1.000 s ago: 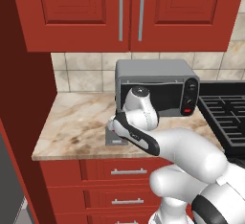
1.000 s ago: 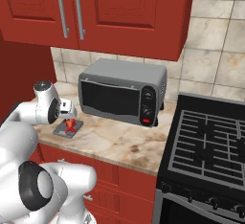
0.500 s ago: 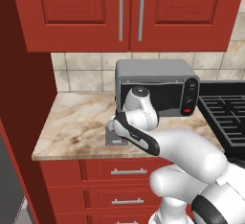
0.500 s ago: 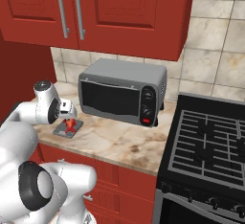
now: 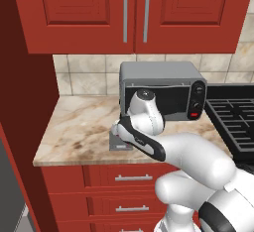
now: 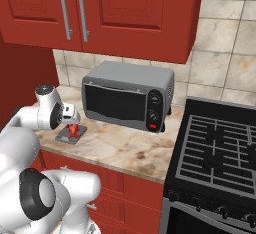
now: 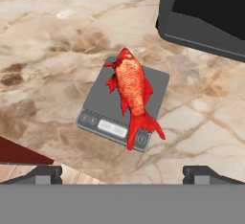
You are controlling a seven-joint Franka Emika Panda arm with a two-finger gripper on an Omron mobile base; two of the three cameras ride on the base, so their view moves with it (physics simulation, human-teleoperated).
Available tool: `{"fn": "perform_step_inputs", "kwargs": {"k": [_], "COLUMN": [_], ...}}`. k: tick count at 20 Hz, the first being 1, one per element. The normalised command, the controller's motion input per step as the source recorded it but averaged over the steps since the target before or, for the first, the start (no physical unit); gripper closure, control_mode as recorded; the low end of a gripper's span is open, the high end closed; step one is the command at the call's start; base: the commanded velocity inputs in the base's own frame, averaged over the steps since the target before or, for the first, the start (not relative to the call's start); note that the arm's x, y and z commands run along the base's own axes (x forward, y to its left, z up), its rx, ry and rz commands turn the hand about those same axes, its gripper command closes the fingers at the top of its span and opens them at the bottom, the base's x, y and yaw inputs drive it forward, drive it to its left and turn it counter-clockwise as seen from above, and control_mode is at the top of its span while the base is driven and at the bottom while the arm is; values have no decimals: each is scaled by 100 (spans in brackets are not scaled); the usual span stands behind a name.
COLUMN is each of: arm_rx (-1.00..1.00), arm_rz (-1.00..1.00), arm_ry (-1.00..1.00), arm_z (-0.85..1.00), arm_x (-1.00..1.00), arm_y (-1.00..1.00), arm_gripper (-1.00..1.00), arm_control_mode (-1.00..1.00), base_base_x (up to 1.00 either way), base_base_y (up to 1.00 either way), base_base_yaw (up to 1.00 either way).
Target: Take the fish from the fridge and place it on the digital scale on the counter by the fridge. Wait a few seconds for a reading, then move it to the plate on the dining counter.
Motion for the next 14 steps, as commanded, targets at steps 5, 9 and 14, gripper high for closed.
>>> {"fn": "perform_step_inputs", "kwargs": {"k": [5,9,14], "arm_rx": [0,0,0], "arm_rz": [0,0,0], "arm_ry": [0,0,0], "arm_z": [0,0,0], "arm_x": [0,0,0], "arm_y": [0,0,0], "arm_gripper": [-100,-100,-100], "arm_control_mode": [-100,-100,-100], "base_base_x": [0,0,0], "base_base_y": [0,0,0], "base_base_yaw": [0,0,0]}}
